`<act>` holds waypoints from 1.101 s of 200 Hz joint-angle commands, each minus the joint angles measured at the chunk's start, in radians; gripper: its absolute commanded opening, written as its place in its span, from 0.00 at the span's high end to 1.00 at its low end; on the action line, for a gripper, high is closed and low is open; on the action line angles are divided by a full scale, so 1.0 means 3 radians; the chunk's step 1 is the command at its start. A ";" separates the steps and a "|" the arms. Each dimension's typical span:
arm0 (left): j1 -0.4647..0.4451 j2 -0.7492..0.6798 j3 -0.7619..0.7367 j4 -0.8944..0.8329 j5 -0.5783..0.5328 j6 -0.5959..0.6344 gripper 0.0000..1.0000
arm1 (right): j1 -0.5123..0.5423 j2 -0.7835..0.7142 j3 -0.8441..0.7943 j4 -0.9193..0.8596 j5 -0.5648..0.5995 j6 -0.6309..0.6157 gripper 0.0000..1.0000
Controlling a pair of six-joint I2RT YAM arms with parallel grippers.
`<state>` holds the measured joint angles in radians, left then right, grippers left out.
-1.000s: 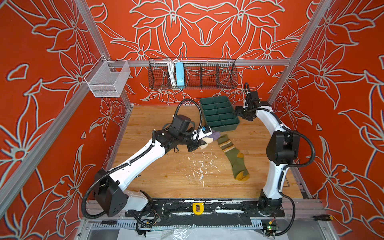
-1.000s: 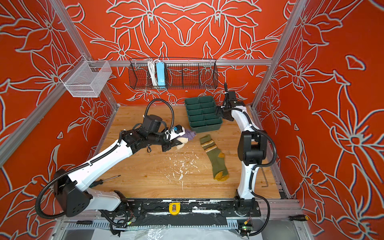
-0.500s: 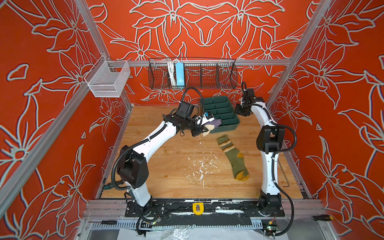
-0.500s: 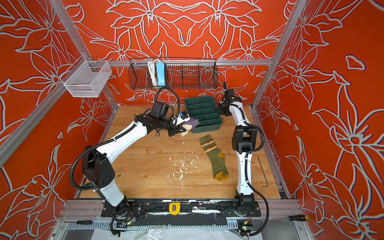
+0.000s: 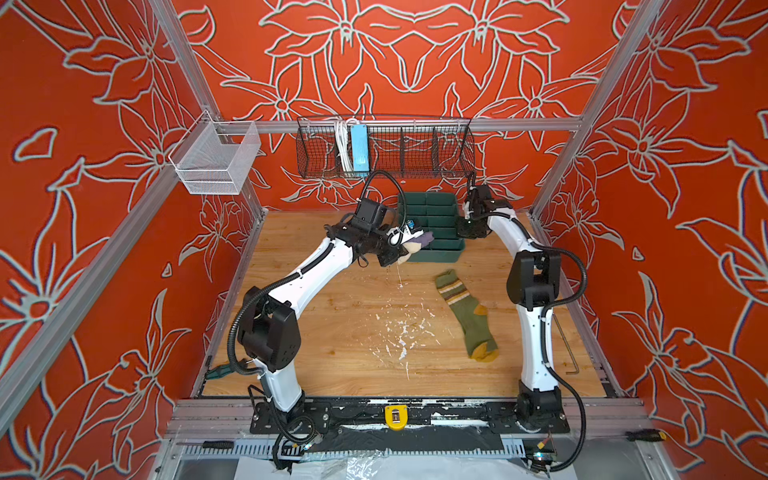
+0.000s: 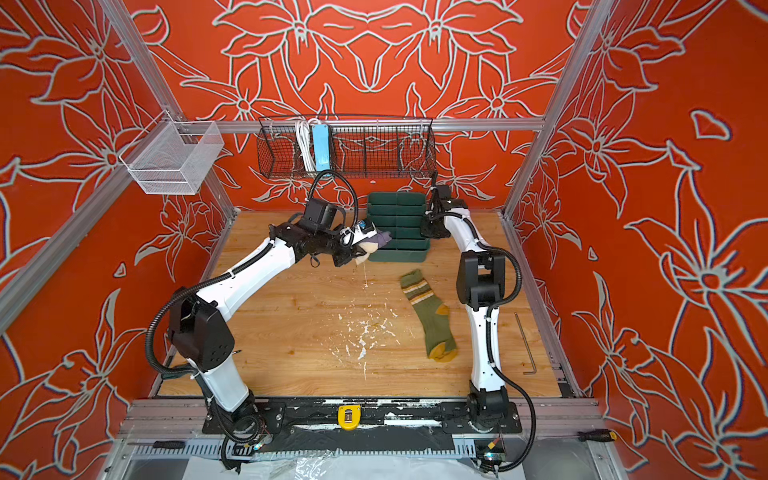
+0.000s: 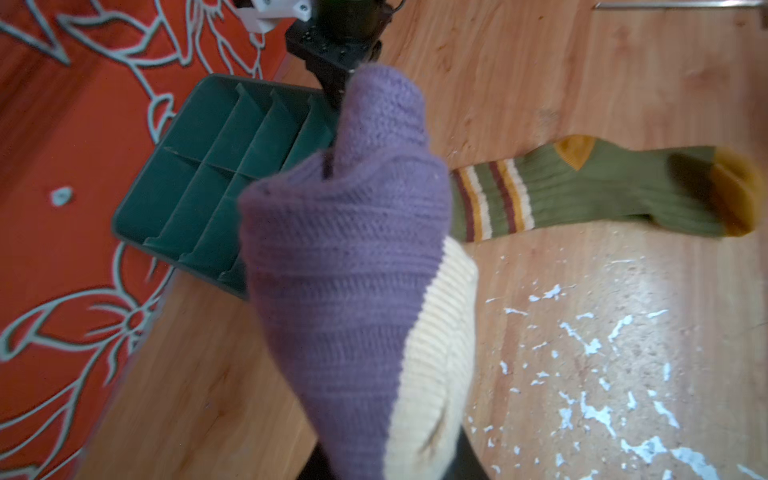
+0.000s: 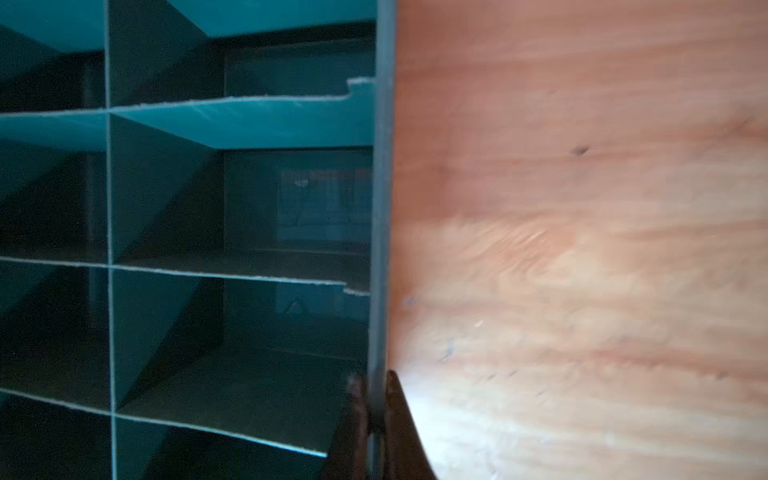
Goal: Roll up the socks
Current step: 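Carry the rolled purple sock over the green tray with the left gripper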
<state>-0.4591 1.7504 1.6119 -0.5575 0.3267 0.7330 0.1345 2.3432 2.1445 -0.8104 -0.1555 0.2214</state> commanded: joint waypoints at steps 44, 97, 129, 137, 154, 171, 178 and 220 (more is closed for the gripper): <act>0.0103 -0.0803 -0.0485 0.0033 -0.0849 0.0727 1.00 | 0.0794 -0.0654 -0.0728 0.0351 0.0177 0.0435 1.00; 0.0354 -0.1125 -0.0997 -0.0040 -0.0797 0.1208 1.00 | 0.1238 -0.1329 -0.1928 0.1098 0.0341 0.1378 1.00; 0.0515 -0.1267 -0.1334 -0.0049 -0.0397 0.1281 1.00 | 0.1441 -0.1584 -0.2336 0.1319 0.0415 0.1575 1.00; 0.0534 -0.1273 -0.1420 -0.0017 -0.0367 0.1280 1.00 | 0.1479 -0.1592 -0.2374 0.1323 0.0403 0.1583 1.00; 0.0543 -0.1270 -0.1561 0.0096 -0.0330 0.1303 1.00 | 0.1515 -0.1564 -0.2401 0.1307 0.0346 0.1571 1.00; 0.0543 -0.1196 -0.1558 0.0137 -0.0343 0.1318 1.00 | 0.1515 -0.1541 -0.2398 0.1262 0.0233 0.1515 0.92; 0.0547 -0.1162 -0.1521 0.0125 -0.0354 0.1316 1.00 | 0.1517 -0.1551 -0.2388 0.1234 0.0188 0.1478 0.82; 0.0543 -0.1014 -0.1426 0.0133 -0.0343 0.1375 1.00 | 0.1516 -0.1847 -0.2488 0.1101 -0.0070 0.1213 0.18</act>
<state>-0.3000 1.4235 1.1625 -0.5430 0.1967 1.1088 0.5842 1.8858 1.4227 -0.4614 -0.1318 0.6041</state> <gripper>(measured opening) 0.220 0.738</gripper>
